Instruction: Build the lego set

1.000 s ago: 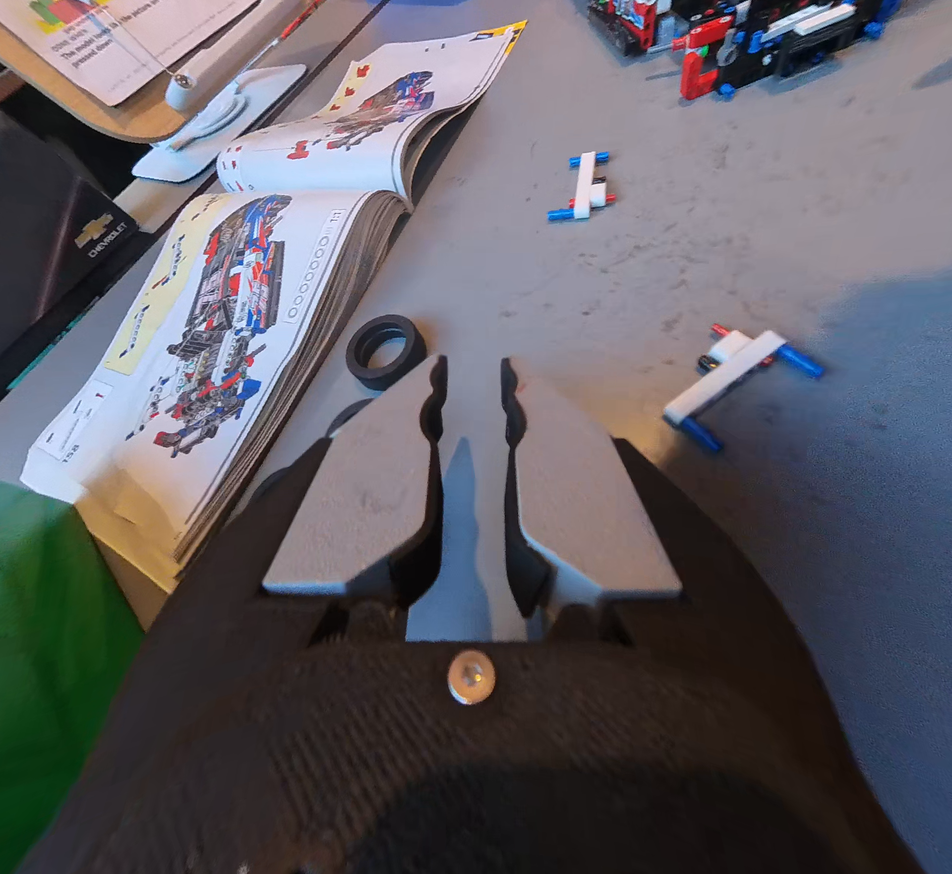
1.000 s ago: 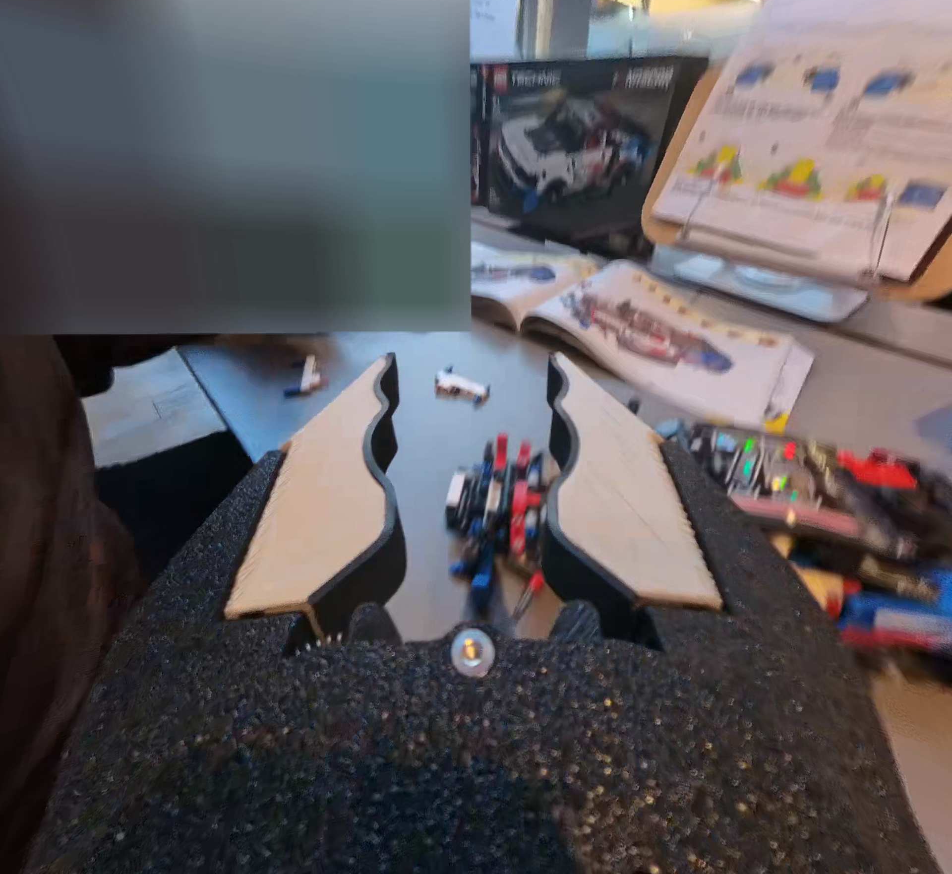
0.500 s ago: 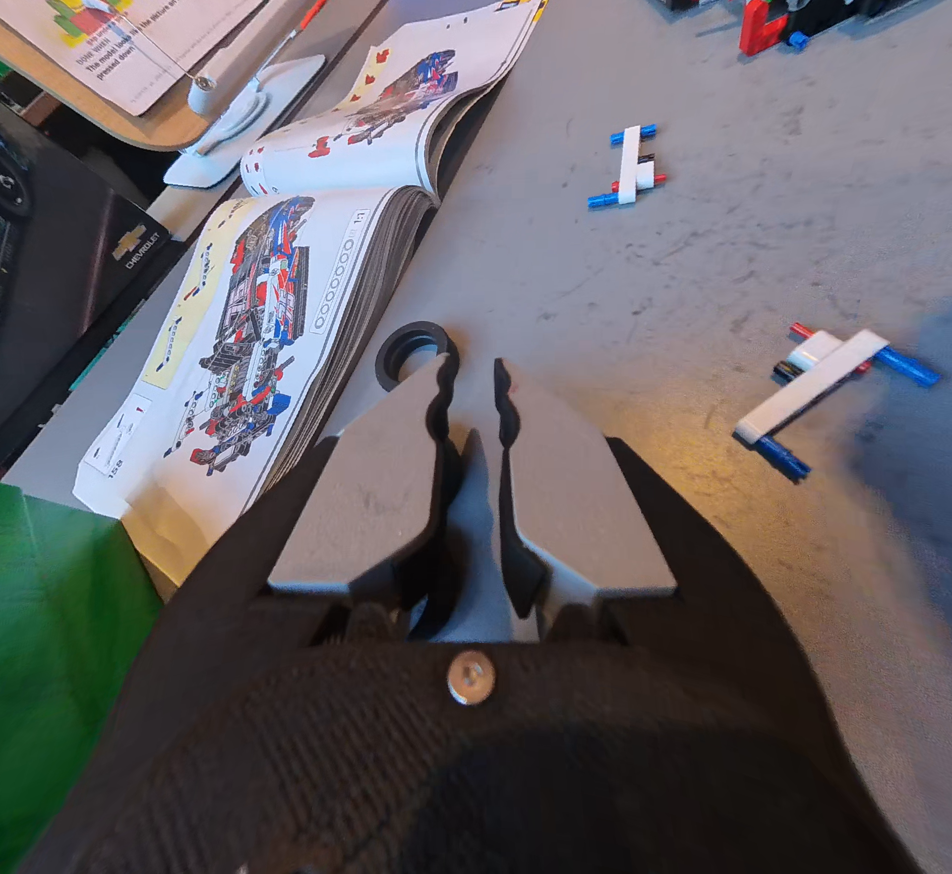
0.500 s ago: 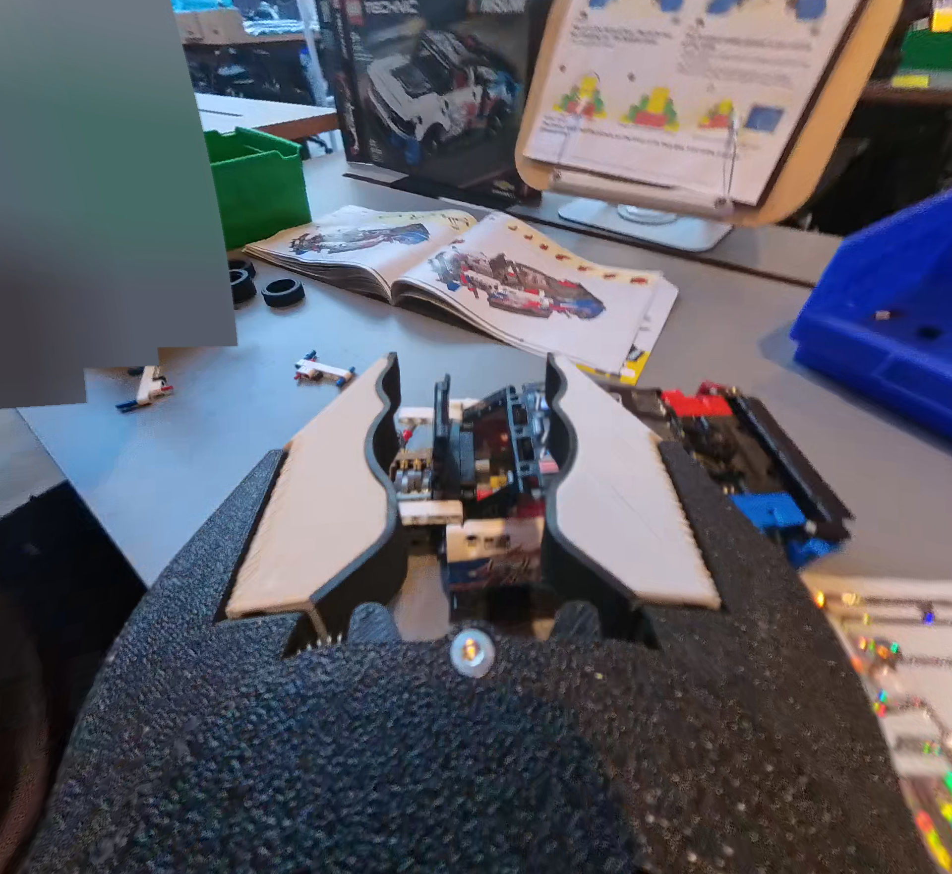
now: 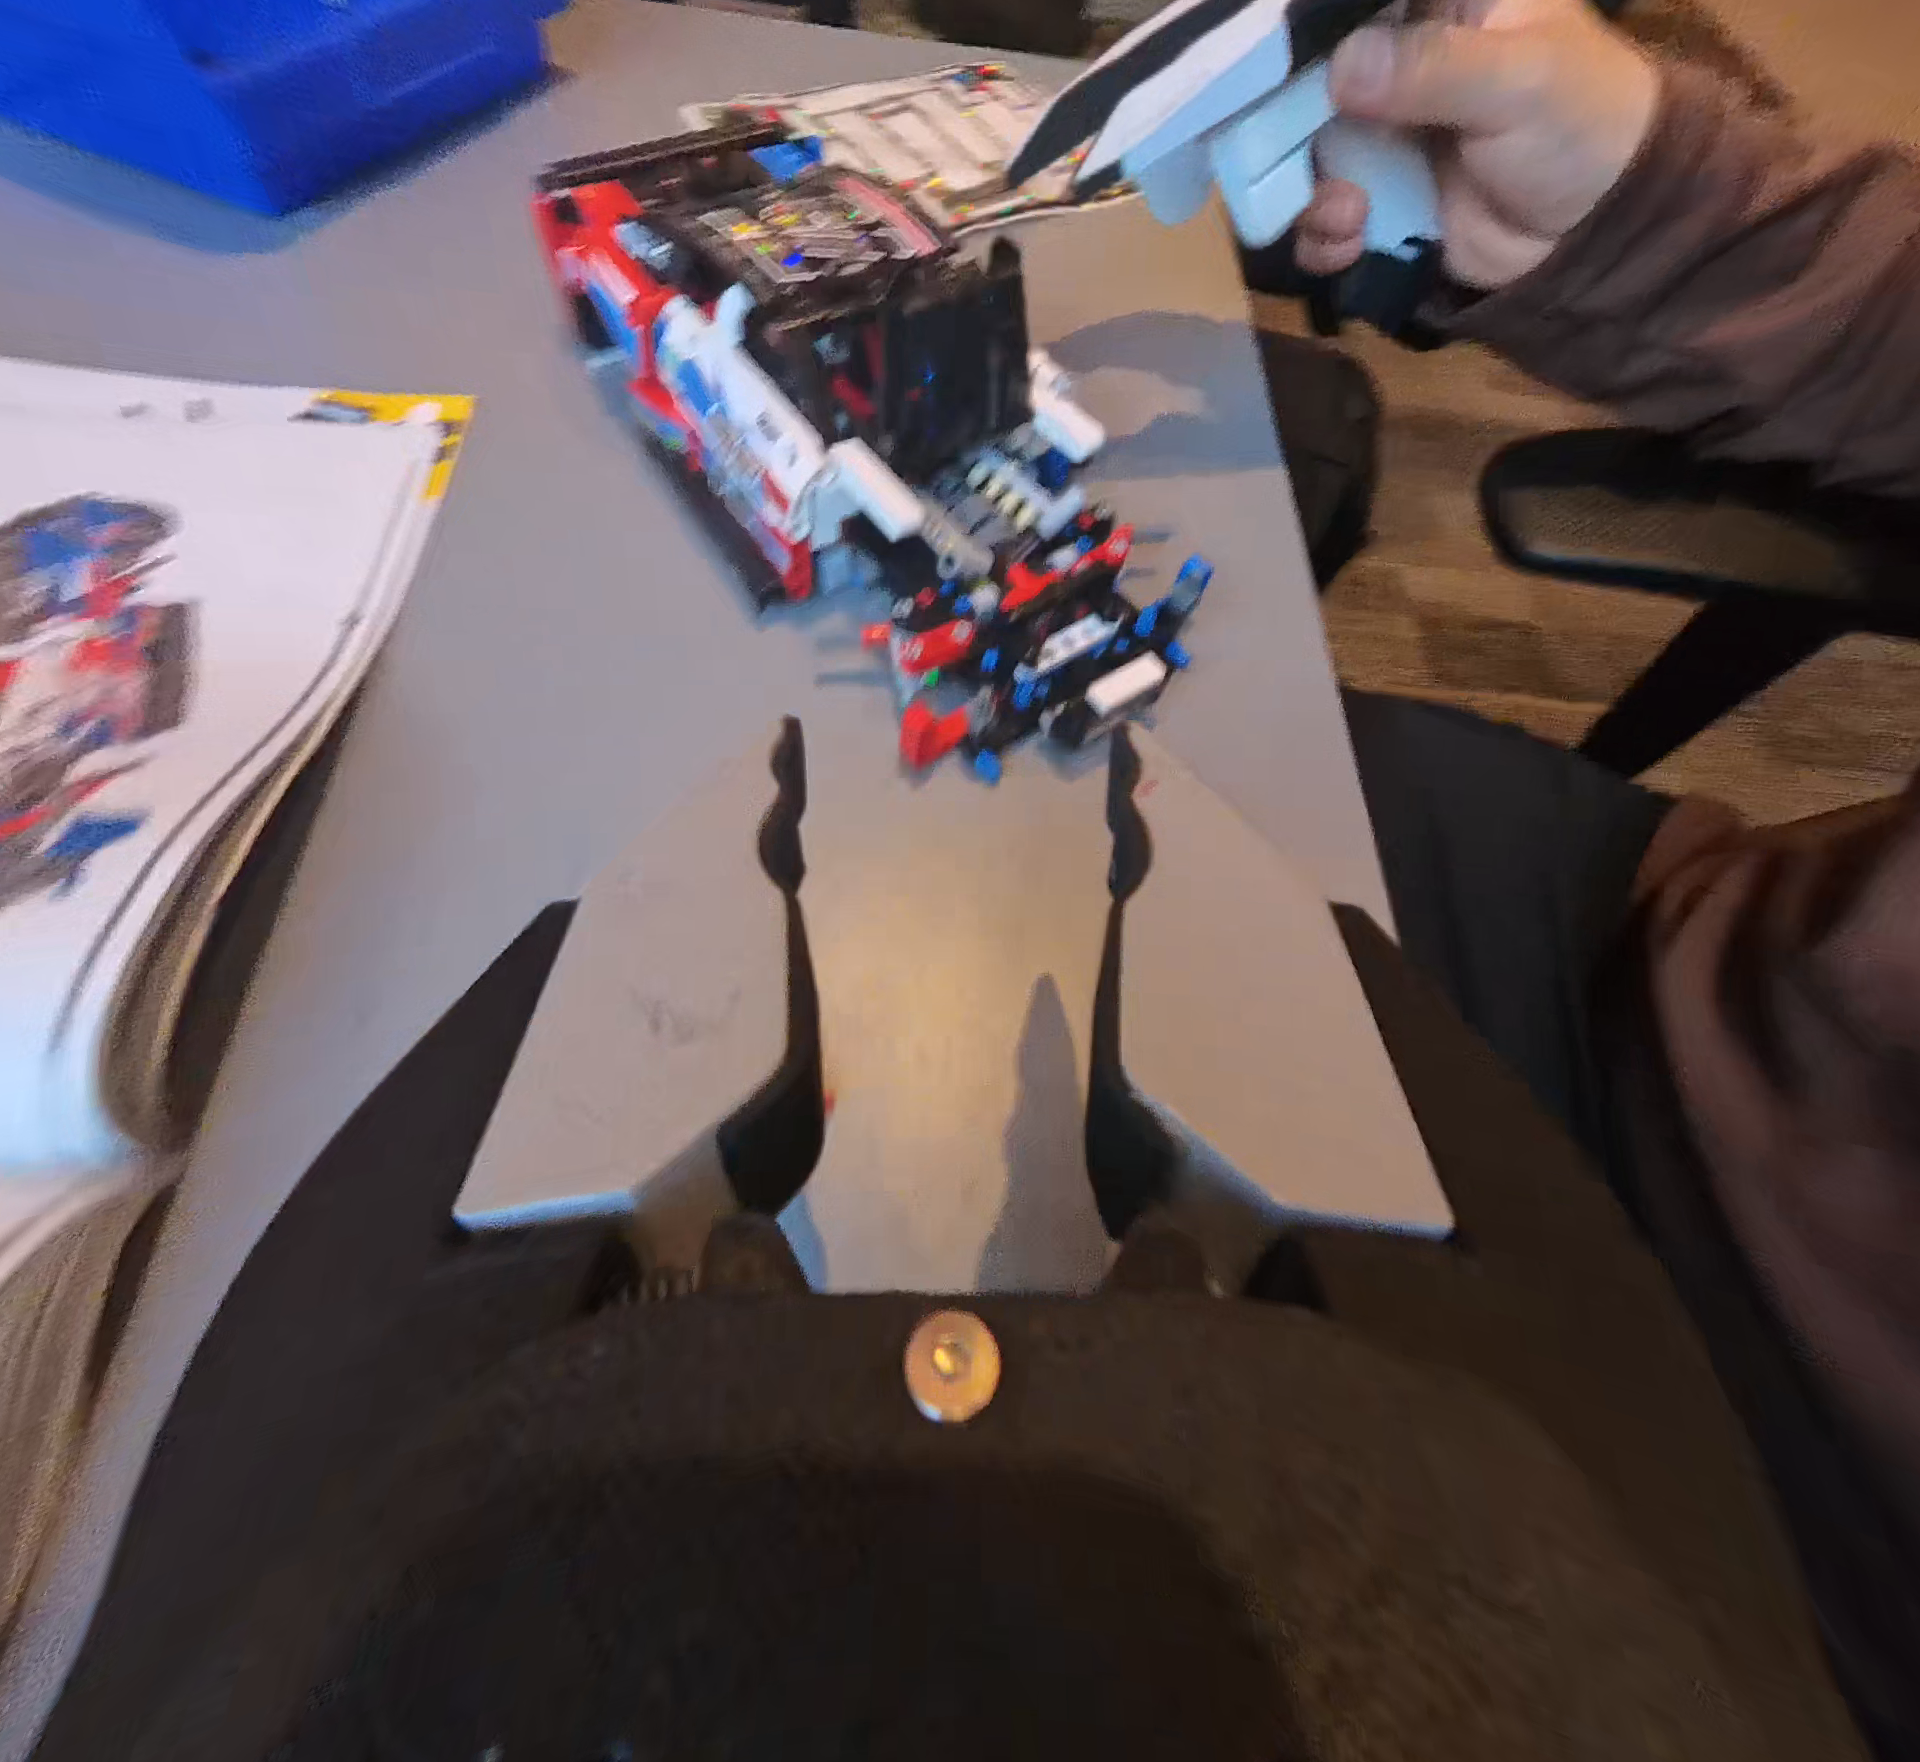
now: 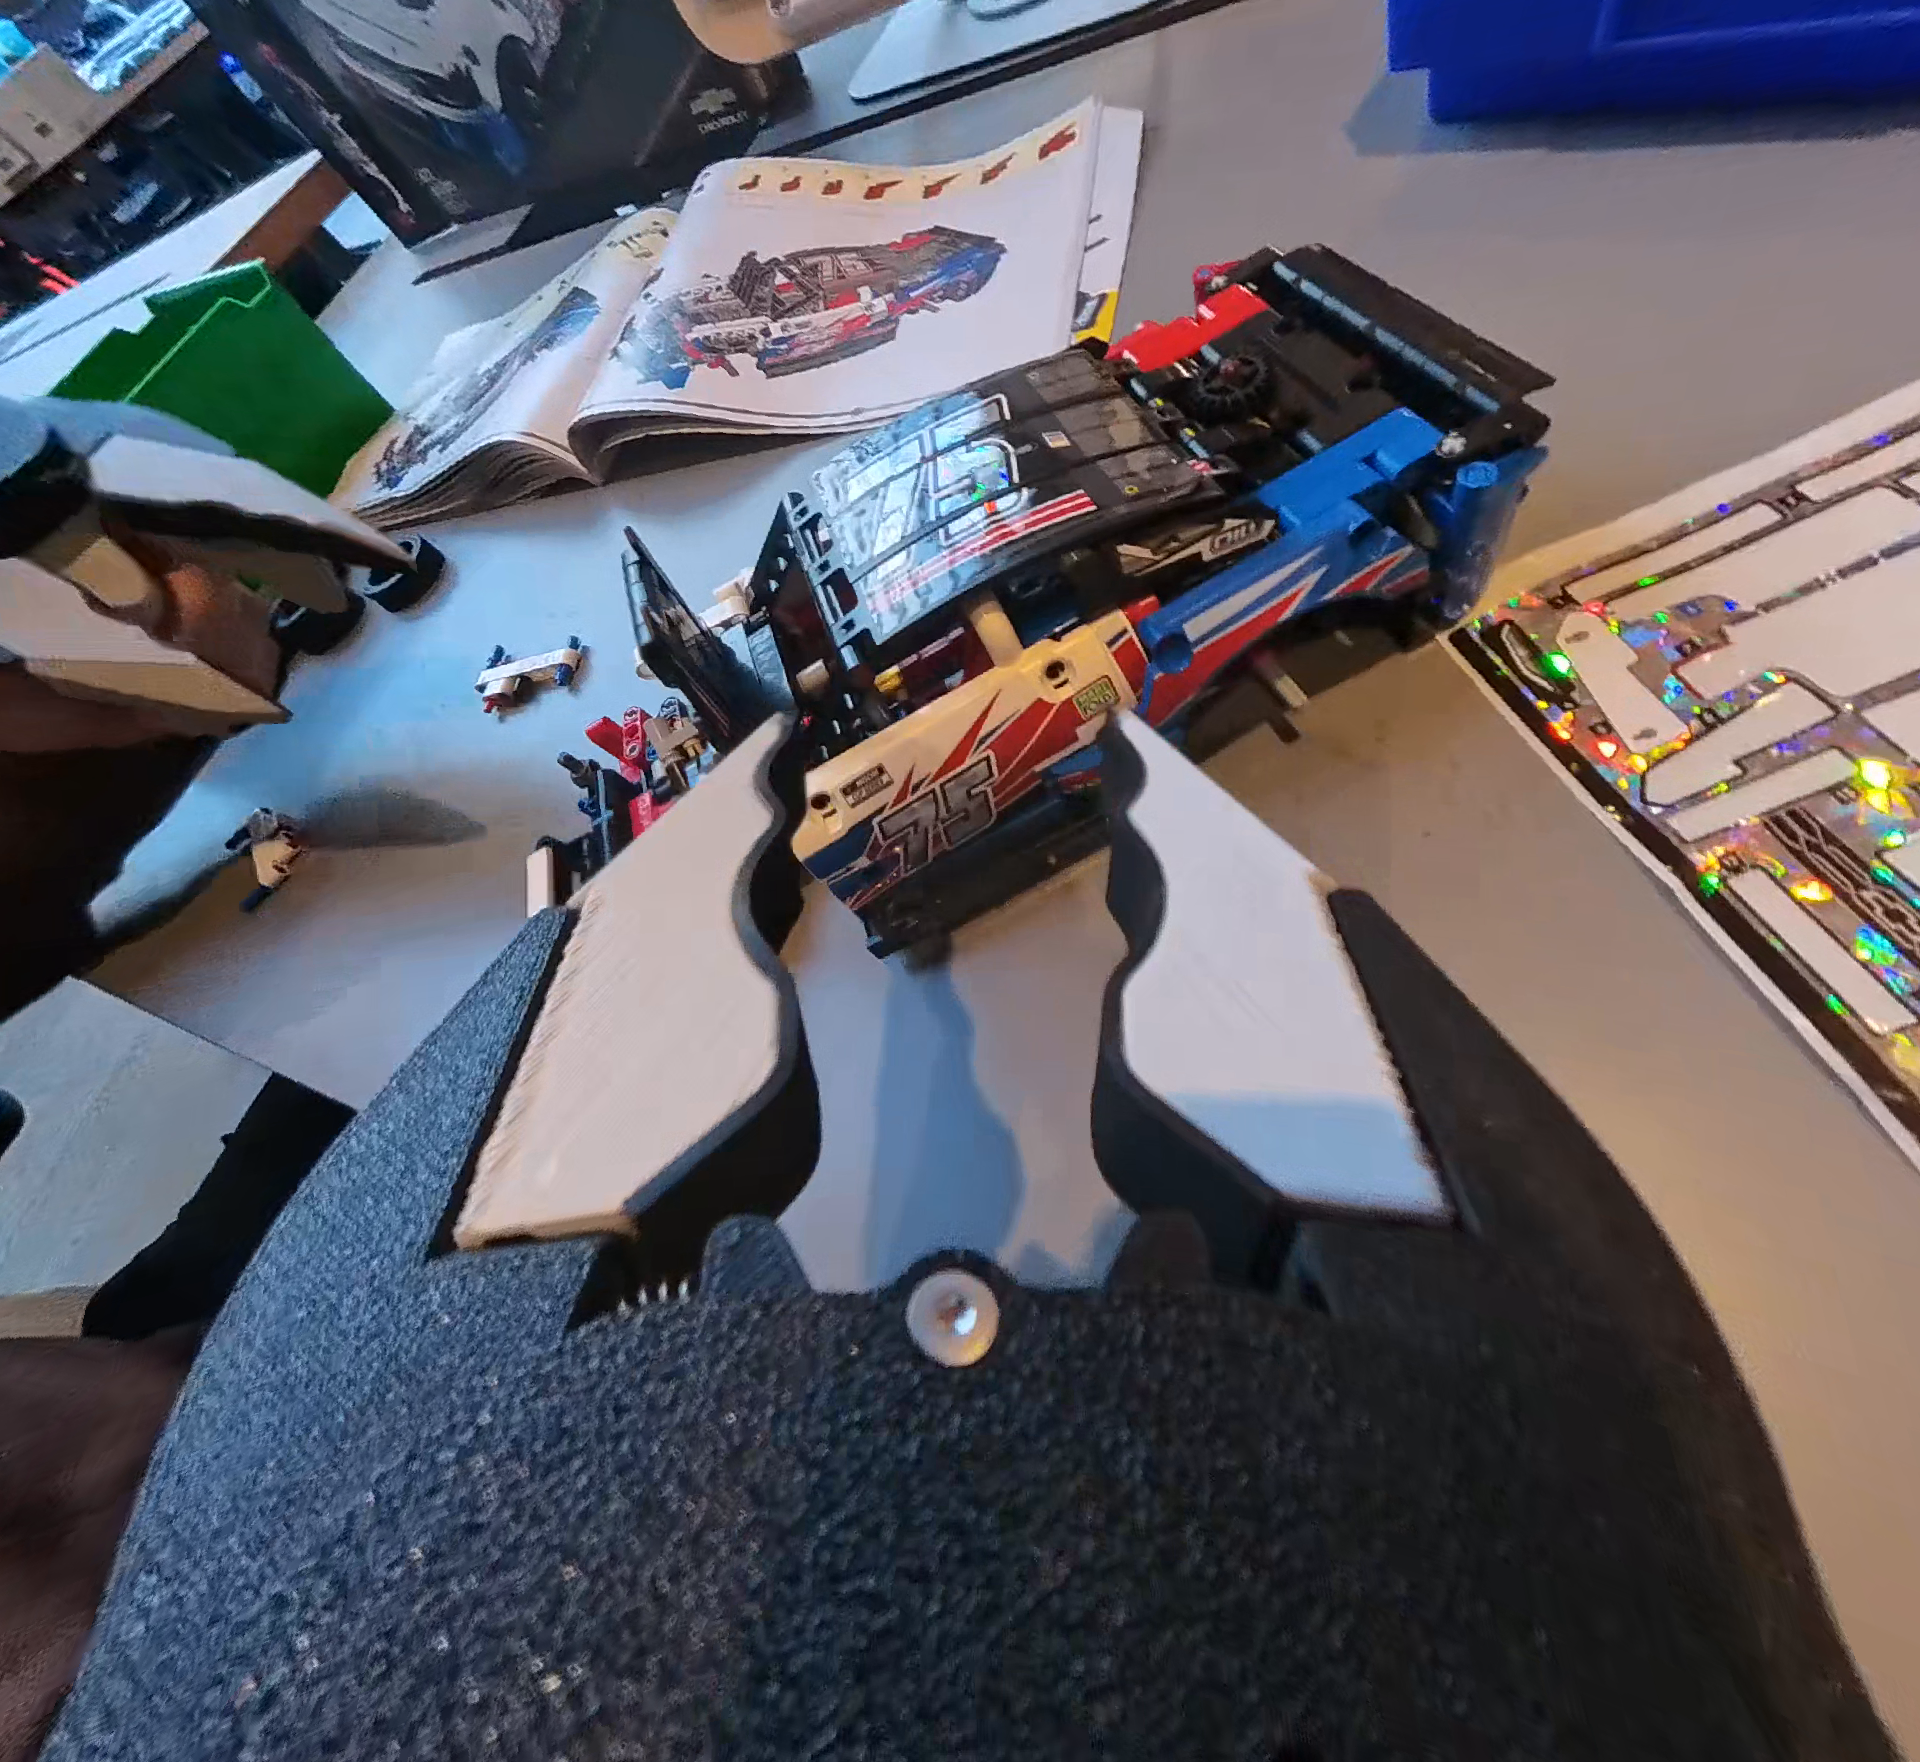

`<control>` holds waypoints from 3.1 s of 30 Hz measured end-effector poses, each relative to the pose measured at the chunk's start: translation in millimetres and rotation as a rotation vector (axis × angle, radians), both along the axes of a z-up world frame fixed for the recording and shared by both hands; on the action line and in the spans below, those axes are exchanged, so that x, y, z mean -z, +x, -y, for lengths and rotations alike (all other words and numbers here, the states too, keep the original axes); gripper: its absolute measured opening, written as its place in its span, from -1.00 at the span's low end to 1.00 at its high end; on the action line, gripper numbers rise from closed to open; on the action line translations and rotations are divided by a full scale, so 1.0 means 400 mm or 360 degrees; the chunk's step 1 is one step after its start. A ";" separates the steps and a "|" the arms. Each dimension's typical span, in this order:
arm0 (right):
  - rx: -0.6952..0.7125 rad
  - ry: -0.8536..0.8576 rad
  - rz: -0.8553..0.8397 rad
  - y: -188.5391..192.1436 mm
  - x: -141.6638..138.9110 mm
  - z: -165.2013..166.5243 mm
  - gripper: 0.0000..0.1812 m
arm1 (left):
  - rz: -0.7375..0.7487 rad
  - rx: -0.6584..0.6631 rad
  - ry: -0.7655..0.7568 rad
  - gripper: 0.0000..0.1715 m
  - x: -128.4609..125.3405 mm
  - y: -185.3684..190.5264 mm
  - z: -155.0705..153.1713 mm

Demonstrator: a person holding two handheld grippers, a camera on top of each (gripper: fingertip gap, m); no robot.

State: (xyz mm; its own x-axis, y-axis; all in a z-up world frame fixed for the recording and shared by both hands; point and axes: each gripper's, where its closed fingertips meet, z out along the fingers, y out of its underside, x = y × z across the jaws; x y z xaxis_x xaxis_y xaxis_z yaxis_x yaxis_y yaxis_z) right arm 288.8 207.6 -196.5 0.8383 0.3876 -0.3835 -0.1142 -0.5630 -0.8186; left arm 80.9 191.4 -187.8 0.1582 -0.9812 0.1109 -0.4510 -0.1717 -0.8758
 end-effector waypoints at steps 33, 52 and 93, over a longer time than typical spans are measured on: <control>-0.0756 -0.0378 -0.0036 -0.020 0.114 -0.113 -0.34 | -0.0174 0.0258 -0.0517 0.08 0.115 0.291 0.119; -0.0868 -0.0184 0.0477 0.080 0.085 -0.163 -0.40 | -0.0122 -0.0030 -0.0258 -0.04 0.030 0.130 0.082; -0.0979 0.0406 0.0645 -0.523 0.046 0.153 -0.43 | -0.0218 -0.0331 0.0168 -0.22 0.110 -0.174 -0.059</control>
